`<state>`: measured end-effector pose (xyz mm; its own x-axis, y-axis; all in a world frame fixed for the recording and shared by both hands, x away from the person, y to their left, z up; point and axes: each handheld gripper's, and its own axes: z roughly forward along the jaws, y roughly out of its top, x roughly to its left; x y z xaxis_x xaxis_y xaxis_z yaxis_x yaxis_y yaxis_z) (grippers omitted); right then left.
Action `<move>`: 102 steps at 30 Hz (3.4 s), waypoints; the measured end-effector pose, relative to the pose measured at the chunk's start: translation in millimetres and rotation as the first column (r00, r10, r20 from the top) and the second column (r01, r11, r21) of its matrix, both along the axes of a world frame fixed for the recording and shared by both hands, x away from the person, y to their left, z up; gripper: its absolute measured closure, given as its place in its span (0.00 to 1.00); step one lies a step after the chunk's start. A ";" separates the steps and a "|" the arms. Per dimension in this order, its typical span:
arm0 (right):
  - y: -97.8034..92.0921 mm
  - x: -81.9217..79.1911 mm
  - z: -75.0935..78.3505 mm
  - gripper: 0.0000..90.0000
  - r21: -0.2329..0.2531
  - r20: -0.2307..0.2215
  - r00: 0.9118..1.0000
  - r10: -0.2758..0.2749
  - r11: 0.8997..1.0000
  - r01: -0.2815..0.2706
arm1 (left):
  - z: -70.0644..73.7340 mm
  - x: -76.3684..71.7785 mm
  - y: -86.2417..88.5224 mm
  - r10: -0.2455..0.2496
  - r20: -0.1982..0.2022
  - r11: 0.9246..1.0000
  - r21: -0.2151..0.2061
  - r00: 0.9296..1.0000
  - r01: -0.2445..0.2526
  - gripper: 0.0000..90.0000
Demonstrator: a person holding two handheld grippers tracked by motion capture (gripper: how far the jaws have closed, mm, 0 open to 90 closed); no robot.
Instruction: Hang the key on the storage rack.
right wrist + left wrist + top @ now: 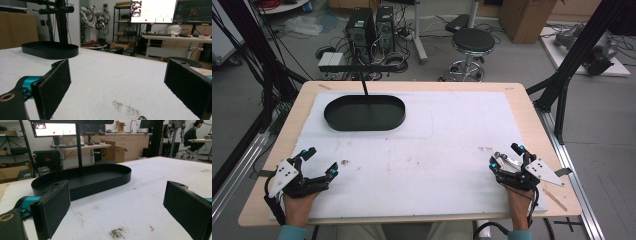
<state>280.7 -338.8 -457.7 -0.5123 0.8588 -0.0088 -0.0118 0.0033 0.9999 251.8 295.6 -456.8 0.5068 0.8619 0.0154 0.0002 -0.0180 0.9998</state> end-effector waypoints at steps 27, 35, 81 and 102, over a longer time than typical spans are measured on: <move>-16.8 -0.8 31.1 0.07 -0.049 -0.039 0.999 0.035 0.998 -0.037 | -0.3 -0.6 1.2 0.000 0.006 1.000 -0.014 1.000 0.000 0.09; -43.4 6.8 63.4 0.07 -0.139 -0.132 0.991 0.029 0.989 -0.047 | -0.3 -0.5 1.5 0.003 0.005 1.000 -0.018 1.000 -0.003 0.09; -93.8 39.2 43.4 0.50 -0.423 -0.647 0.761 0.032 0.816 -0.394 | -0.4 -0.7 1.5 0.004 0.006 1.000 -0.019 1.000 -0.004 0.09; -87.1 46.7 35.8 0.75 -0.471 -0.695 0.719 -0.002 0.756 -0.454 | -0.4 -0.7 1.4 0.003 0.006 1.000 -0.020 1.000 -0.003 0.09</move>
